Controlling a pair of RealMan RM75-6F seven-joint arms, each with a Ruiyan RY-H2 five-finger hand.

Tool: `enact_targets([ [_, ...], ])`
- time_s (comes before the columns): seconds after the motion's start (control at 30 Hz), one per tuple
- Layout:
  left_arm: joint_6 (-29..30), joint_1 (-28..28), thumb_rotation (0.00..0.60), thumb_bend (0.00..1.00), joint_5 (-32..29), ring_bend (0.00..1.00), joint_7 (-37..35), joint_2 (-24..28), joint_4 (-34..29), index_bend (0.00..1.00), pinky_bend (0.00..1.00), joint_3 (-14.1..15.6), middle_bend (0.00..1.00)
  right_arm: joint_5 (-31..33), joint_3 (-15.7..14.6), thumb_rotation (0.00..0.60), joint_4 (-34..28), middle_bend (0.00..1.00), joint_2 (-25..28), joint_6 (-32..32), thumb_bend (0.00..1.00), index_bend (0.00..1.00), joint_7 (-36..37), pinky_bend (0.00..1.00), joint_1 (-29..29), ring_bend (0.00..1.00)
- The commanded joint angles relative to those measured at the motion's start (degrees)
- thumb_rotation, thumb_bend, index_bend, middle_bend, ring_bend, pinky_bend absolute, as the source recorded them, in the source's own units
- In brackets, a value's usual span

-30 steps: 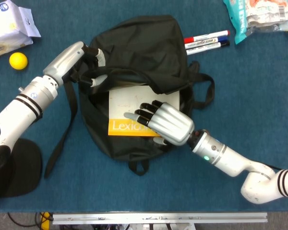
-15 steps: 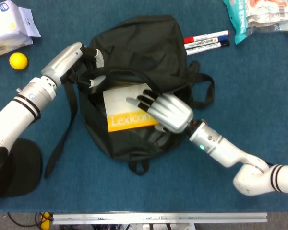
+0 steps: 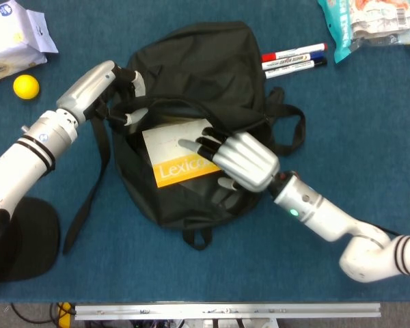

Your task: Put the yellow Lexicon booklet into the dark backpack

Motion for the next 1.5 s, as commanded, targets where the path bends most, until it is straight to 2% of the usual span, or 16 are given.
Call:
enact_targets([
  [0.03,-1.65,-0.37,0.600,0.34,1.21,0.50,-0.15,0.98,-0.54,0.56,0.48,0.58,0.59,-4.31,-3.47,0.600,-7.05,0.40,5.94,5.10,0.00,0.20,1.34,0.42,-2.31,0.26],
  [0.13,-3.32,-0.77,0.600,0.34,3.37,0.38,-0.34,1.99,-1.03,0.46,0.42,1.46,0.50,-6.71,-5.30,0.600,-12.58,0.42,10.56,8.64,0.00,0.23,2.41,0.42,-3.95,0.26],
  [0.23,-4.99,-1.27,0.600,0.34,6.18,0.24,-0.67,3.18,-1.77,0.34,0.33,2.50,0.37,-9.12,-6.58,0.600,-17.86,0.43,15.44,12.26,0.00,0.25,2.20,0.42,-5.57,0.26],
  [0.4,-5.28,-1.47,0.600,0.34,10.88,0.13,0.13,5.31,-3.03,0.20,0.21,4.41,0.23,-10.84,-7.62,0.600,-24.72,0.45,22.84,17.26,0.00,0.26,2.02,0.42,-8.61,0.27],
  [0.5,-4.25,-1.33,0.600,0.34,12.80,0.11,3.37,6.38,-3.68,0.17,0.18,5.79,0.20,-11.02,-8.08,0.600,-27.12,0.45,26.65,19.52,0.00,0.26,1.87,0.42,-10.70,0.27],
  [0.67,-2.85,-0.72,0.600,0.34,12.53,0.11,9.48,7.77,-5.39,0.16,0.18,7.41,0.19,-10.65,-7.98,0.600,-28.42,0.45,30.42,21.69,0.00,0.26,1.93,0.42,-13.19,0.27],
  [0.87,1.10,1.13,0.600,0.34,8.65,0.10,18.23,6.08,-7.11,0.16,0.18,8.59,0.19,-8.08,-6.98,0.600,-27.49,0.45,33.09,21.43,0.00,0.26,2.05,0.42,-15.25,0.27],
  [1.03,2.47,1.16,0.600,0.30,3.94,0.10,24.83,2.75,-6.28,0.14,0.18,9.03,0.17,-6.66,-6.24,0.600,-26.34,0.45,33.67,20.54,0.00,0.26,2.17,0.42,-16.41,0.27],
  [1.3,9.03,3.17,0.600,0.28,0.65,0.08,28.14,0.53,-4.64,0.12,0.18,7.75,0.16,-2.34,-4.39,0.600,-25.23,0.45,35.03,19.24,0.00,0.28,0.93,0.42,-18.53,0.27],
  [1.5,18.09,7.97,0.600,0.28,1.31,0.10,30.57,-0.48,-2.29,0.15,0.18,8.45,0.17,3.52,-3.06,0.600,-24.70,0.47,36.87,18.91,0.00,0.34,-0.23,0.44,-21.65,0.31],
])
